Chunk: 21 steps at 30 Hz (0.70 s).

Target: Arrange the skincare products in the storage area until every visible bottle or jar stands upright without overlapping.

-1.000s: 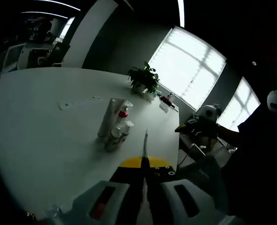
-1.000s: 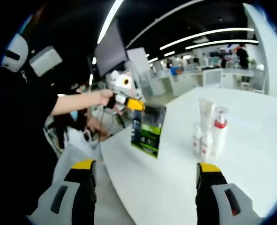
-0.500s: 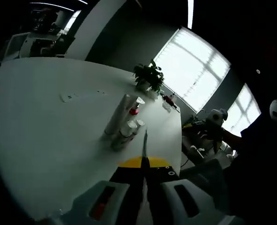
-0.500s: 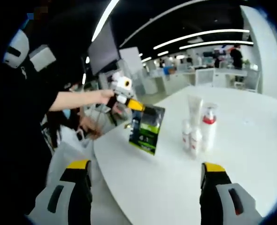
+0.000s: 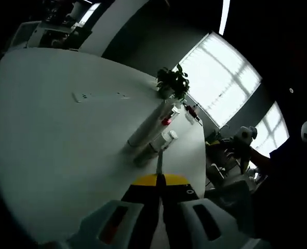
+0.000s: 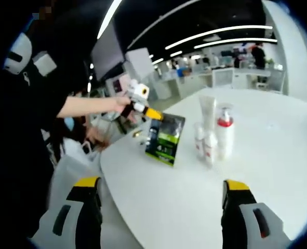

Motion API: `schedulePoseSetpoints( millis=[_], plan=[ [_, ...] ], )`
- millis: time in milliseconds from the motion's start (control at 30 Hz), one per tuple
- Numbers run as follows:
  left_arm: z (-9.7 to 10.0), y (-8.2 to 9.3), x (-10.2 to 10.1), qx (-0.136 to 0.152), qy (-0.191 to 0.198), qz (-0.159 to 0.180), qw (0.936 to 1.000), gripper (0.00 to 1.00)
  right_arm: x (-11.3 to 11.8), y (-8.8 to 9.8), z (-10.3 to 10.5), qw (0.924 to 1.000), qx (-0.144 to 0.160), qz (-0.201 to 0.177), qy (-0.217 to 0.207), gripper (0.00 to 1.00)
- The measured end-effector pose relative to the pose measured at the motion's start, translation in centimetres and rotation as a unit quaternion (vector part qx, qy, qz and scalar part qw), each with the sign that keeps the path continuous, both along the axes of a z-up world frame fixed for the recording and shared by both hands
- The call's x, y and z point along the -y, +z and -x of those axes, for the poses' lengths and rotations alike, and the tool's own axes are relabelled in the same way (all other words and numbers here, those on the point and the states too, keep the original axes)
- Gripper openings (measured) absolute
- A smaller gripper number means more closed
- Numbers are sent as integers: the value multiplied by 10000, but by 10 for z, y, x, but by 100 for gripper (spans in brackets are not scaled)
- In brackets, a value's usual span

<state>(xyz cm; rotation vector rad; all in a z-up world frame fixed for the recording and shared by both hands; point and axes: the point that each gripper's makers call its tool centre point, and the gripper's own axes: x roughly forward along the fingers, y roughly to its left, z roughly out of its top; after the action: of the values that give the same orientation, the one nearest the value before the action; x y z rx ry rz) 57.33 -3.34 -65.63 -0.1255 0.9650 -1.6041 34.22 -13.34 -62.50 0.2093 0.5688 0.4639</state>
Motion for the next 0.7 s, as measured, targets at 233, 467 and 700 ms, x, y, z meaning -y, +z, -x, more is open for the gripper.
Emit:
schedulePoseSetpoints(
  millis=[233, 467, 700],
  plan=[
    [-19, -10, 11, -122, 89, 8, 9999, 5, 7, -9, -5, 10000, -89, -18, -5, 99],
    [-40, -24, 25, -235, 72, -74, 9997, 5, 15, -16, -5, 9998, -177, -14, -83, 98],
    [-58, -39, 40, -378, 177, -163, 9990, 5, 24, -22, -5, 9996, -226, -21, -162, 97]
  ],
)
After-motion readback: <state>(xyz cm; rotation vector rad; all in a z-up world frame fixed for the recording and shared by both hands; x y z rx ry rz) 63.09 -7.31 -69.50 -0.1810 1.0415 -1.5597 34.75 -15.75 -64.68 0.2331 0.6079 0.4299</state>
